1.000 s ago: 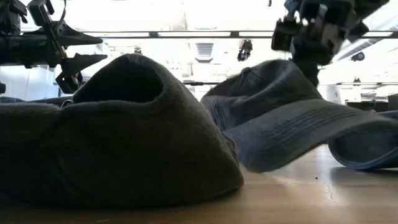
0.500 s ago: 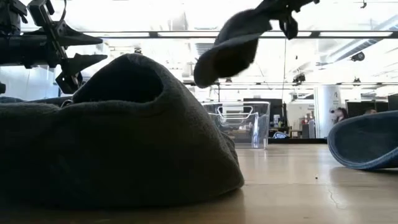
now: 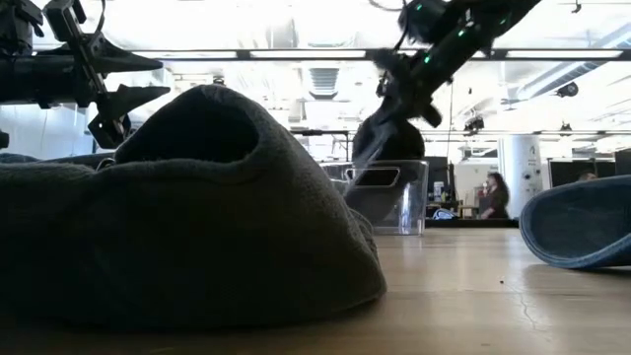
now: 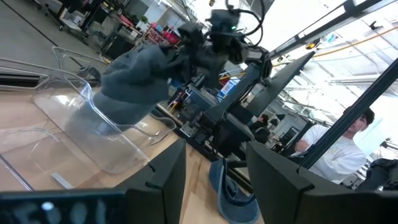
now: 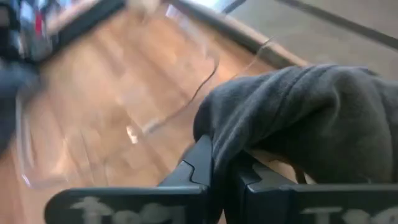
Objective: Pick & Place hat
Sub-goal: Put the right black cap into the right transparent bin
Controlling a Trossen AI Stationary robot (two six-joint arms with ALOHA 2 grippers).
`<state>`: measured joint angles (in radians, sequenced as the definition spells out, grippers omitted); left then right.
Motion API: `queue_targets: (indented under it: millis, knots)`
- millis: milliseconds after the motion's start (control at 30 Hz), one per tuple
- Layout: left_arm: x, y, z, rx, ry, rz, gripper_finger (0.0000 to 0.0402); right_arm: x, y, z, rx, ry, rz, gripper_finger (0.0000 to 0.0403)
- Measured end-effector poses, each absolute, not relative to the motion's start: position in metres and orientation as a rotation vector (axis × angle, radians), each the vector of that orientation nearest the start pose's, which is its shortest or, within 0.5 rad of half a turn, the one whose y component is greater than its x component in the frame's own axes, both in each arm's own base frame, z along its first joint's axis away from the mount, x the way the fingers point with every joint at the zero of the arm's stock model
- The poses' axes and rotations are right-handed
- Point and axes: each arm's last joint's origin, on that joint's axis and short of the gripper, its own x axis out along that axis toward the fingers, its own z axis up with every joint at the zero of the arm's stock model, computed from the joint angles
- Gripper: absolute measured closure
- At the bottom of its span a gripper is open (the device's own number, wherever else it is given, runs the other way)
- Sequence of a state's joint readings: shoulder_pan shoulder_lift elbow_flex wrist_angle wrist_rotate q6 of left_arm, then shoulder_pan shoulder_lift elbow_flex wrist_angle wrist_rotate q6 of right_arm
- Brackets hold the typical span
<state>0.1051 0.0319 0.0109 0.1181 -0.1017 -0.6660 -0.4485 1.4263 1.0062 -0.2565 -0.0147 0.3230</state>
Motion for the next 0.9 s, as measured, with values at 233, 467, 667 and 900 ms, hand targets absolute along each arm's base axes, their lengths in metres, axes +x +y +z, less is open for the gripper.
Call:
queue_targets:
  millis: [233, 467, 667, 900]
  knots:
    - [0.098, 0.013, 0.176, -0.663, -0.163, 0.166, 0.0241, 0.287, -0.137, 0.228, 0.403, 0.805, -0.46, 0.0393]
    - [0.098, 0.013, 0.176, -0.663, -0.163, 0.166, 0.0241, 0.285, -0.132, 0.221, 0.421, 0.912, -0.445, 0.0344]
    - [0.098, 0.013, 0.176, -0.663, -0.162, 0.167, 0.0241, 0.28, -0.123, 0.245, 0.378, 0.848, -0.411, 0.0261]
    - [0.097, 0.014, 0.177, -0.671, -0.173, 0.176, 0.0241, 0.265, -0.097, 0.269, 0.269, 0.798, -0.321, 0.0203]
